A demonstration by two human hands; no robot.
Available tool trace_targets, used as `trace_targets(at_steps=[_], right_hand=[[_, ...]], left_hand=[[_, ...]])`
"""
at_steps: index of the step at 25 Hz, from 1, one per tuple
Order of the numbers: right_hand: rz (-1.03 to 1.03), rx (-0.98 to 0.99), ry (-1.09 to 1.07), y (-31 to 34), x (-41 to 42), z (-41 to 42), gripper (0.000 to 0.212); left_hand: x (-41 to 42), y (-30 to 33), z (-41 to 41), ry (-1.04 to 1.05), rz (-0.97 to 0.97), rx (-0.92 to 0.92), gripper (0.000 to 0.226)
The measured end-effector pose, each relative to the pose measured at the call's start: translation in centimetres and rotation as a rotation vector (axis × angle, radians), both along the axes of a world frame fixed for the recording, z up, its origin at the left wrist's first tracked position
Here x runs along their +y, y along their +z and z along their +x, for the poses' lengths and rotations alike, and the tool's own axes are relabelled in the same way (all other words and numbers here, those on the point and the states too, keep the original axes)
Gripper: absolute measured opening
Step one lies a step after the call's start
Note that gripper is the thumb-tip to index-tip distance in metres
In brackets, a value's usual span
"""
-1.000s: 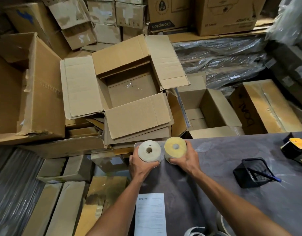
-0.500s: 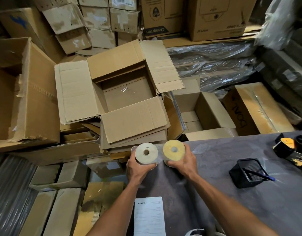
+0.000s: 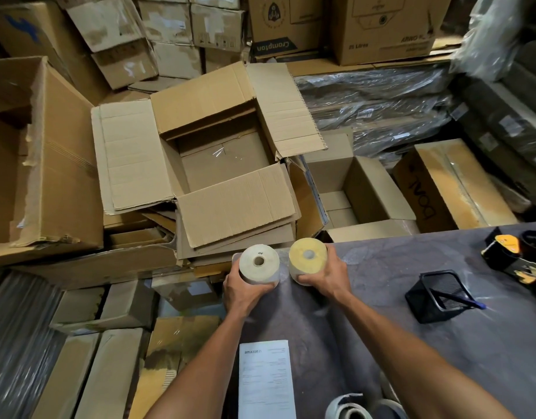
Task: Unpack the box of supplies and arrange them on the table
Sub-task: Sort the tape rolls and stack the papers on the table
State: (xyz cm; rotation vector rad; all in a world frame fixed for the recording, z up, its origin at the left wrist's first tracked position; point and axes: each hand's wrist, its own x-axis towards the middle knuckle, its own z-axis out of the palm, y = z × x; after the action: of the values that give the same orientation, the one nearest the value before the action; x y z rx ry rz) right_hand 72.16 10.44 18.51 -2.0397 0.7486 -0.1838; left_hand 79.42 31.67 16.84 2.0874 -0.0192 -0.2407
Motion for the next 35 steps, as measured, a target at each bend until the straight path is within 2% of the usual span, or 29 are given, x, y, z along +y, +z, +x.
trace_targets(at_steps=[5, 7, 10, 12, 15, 17, 22, 27, 31, 35], right_hand=[[0.026, 0.011, -0.006, -0.3, 0.2, -0.5, 0.099], [0.037, 0.036, -0.019, -0.9, 0.1, -0.9, 0.099], [0.062, 0.063, -0.019, -1.4, -0.1, -1.9, 0.102], [0.094, 0.082, 0.004, -1.2, -0.4, -2.2, 0.108], [0.133, 0.168, 0.006, -0.6, -0.6, -2.6, 0.12], [0.149, 0.209, 0.011, -0.3, -0.5, -3.3, 0.118], [0.087, 0.255, 0.053, 0.9, -0.3, -6.0, 0.081], [0.124, 0.172, 0.076, 2.6, 0.1, -8.8, 0.079], [0.145, 0.036, 0.066, 4.7, 0.2, -11.9, 0.046], [0.23, -0.075, 0.066, 6.6, -0.4, -15.2, 0.026]], left_hand=[[0.3, -0.2, -0.5, -0.006, 0.005, 0.019, 0.118], [0.8, -0.2, -1.0, -0.021, -0.058, 0.022, 0.12], [1.8, -0.4, -1.8, -0.059, -0.171, 0.125, 0.138], [2.2, -0.3, -2.8, -0.053, -0.187, 0.191, 0.141], [2.5, 0.0, -4.9, -0.029, -0.208, 0.213, 0.127], [2.8, 0.0, -6.2, -0.014, -0.235, 0.221, 0.115], [3.2, 1.6, -8.5, 0.103, -0.2, 0.216, 0.081], [3.3, 3.7, -10.8, 0.207, -0.247, 0.128, 0.032], [1.8, 5.7, -13.7, 0.18, -0.312, 0.099, 0.02], [-0.2, 7.3, -16.6, 0.142, -0.366, 0.069, 0.015]])
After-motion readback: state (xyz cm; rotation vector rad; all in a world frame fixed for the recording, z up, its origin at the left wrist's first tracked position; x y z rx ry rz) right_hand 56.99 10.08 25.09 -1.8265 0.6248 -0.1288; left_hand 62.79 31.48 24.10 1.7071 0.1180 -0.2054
